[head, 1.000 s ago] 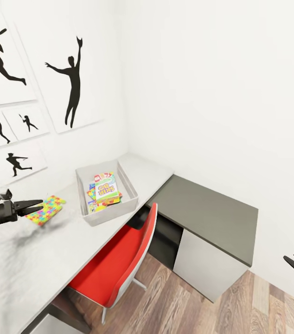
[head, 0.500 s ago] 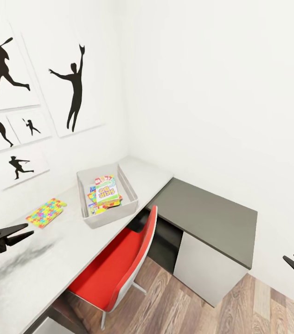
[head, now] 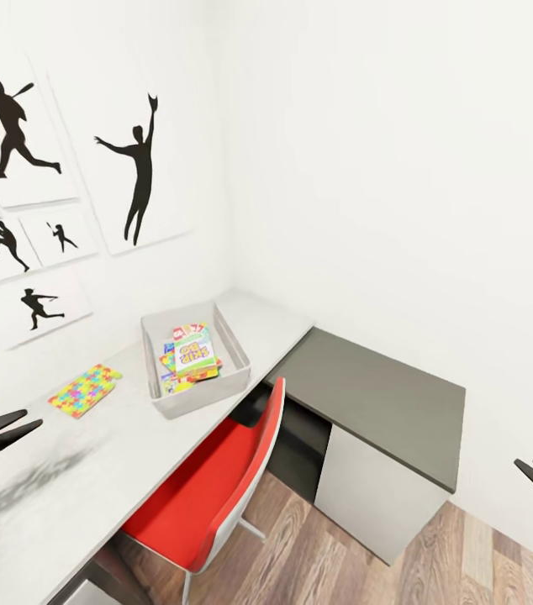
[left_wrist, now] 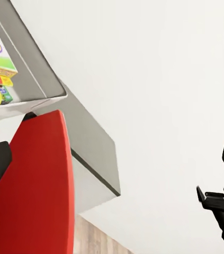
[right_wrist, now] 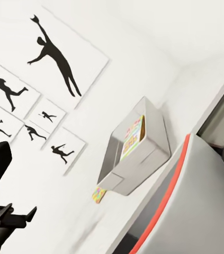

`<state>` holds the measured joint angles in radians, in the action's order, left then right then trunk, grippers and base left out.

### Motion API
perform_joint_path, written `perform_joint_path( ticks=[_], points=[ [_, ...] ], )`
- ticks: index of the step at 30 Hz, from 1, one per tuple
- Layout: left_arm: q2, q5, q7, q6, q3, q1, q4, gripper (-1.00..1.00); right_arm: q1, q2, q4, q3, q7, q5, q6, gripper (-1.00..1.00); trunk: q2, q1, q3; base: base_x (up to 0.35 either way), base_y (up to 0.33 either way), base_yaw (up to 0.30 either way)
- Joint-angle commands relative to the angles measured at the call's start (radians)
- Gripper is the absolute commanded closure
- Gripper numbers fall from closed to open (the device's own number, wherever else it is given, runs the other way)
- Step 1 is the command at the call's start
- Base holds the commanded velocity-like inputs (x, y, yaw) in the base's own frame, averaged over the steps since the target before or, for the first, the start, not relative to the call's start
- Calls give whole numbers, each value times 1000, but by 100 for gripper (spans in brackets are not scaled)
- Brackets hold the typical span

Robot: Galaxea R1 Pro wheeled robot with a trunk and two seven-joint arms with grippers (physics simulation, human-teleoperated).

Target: Put all the toys in the child's room - the three board games (two on the bed and one on the table), the two jigsaw puzzles on the table, and the tennis ball on the table - inside the toy box on the table in the child's room.

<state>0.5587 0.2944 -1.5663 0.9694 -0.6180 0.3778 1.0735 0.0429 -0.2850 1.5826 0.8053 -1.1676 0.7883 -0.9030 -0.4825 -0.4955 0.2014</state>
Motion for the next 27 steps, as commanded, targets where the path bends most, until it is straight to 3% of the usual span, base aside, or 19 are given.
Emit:
perform_joint_path(
  ticks=[1, 27],
  points=[
    [0, 0, -5, 10, -2, 0, 1, -100, 0, 0, 0, 0, -1, 3, -3, -100, -2, -1, 0, 0, 0, 0],
    [-3, 3, -5, 0, -9, -3, 9, -100, 0, 4, 1, -5, -18, 3, 7, -100, -2, -1, -43, 0, 0, 0]
  ],
)
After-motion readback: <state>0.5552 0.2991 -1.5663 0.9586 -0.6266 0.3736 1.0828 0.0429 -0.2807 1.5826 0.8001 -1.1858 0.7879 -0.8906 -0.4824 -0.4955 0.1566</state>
